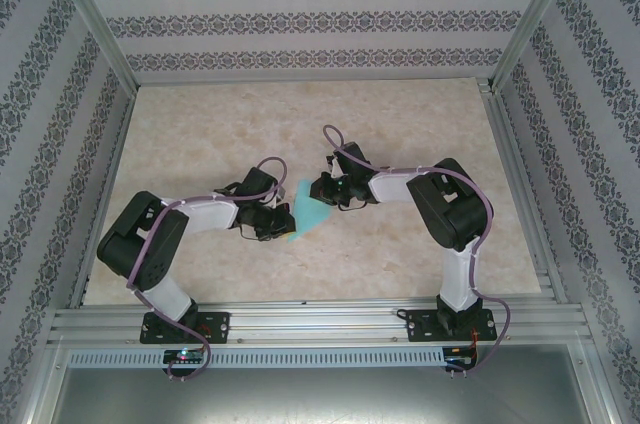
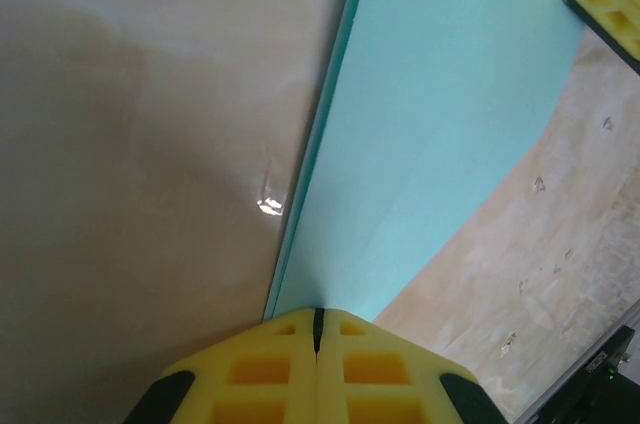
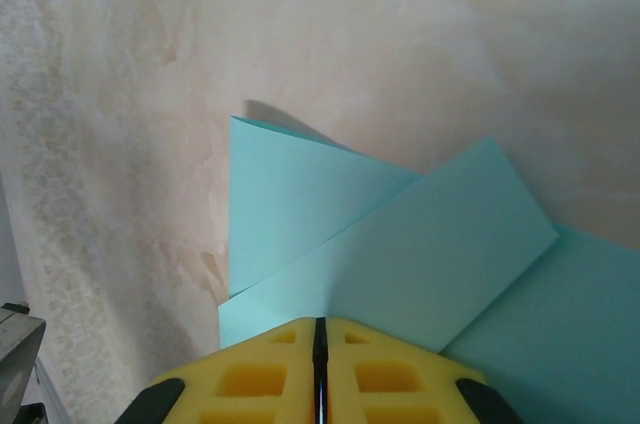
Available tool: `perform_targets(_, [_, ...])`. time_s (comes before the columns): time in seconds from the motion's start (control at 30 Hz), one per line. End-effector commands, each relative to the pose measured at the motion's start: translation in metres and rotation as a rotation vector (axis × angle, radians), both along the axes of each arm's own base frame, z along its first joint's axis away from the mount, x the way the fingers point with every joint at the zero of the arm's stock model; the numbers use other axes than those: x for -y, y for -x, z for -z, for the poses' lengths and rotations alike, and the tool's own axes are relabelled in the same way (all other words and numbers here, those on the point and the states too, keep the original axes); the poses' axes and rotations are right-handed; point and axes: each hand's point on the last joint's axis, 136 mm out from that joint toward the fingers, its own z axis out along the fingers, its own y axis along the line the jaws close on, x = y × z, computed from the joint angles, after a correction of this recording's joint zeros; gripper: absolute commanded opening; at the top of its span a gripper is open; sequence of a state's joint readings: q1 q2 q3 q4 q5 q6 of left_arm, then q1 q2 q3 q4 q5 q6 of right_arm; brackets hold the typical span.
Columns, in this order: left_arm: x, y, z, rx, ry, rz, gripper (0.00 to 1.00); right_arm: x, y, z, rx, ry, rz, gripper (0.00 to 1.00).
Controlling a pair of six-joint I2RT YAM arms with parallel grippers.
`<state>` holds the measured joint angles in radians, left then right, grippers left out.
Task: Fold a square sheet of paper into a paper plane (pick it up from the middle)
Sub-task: Fourth fold the wing at the center of the table.
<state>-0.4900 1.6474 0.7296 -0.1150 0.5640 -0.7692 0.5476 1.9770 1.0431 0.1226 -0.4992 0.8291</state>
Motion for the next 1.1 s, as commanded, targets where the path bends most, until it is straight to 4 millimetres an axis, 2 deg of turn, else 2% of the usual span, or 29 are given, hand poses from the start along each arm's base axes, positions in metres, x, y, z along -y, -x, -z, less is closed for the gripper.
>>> perform_targets(0.0, [-0.025, 0.032, 0.031, -0.101, -0.124, 0.002, 0.04, -0.003, 0.000, -0.022, 0.045, 0.013, -0.032, 0.10])
perform_targets(0.13, [-0.022, 0.028, 0.029, -0.095, -0.114, -0.001, 0.04, -0.017, 0.019, -0.023, 0.049, 0.015, -0.058, 0.10])
perform_targets(0.27, [-0.021, 0.026, 0.027, -0.087, -0.119, 0.003, 0.04, -0.023, 0.038, -0.013, 0.039, -0.002, -0.043, 0.09])
perform_targets(0.47, [-0.021, 0.025, 0.027, -0.087, -0.126, 0.007, 0.03, -0.037, 0.054, 0.005, 0.000, -0.001, -0.080, 0.09])
perform_targets(0.57, [-0.022, 0.025, 0.027, -0.086, -0.128, 0.008, 0.03, -0.030, 0.057, 0.019, -0.020, 0.049, -0.068, 0.08])
perform_targets(0.7, [-0.025, 0.028, 0.029, -0.092, -0.144, 0.010, 0.02, 0.007, 0.035, 0.033, -0.007, 0.204, 0.007, 0.08])
perform_targets(0.8, [-0.027, 0.030, 0.030, -0.093, -0.150, 0.009, 0.02, 0.028, 0.010, 0.034, 0.015, 0.207, 0.071, 0.08])
perform_targets(0.93, [-0.028, 0.032, 0.030, -0.100, -0.151, 0.009, 0.02, 0.038, -0.017, 0.034, 0.021, 0.148, 0.106, 0.08])
perform_targets(1.07, [-0.027, 0.032, 0.029, -0.099, -0.149, 0.007, 0.02, 0.030, -0.029, 0.018, 0.053, 0.095, 0.082, 0.09])
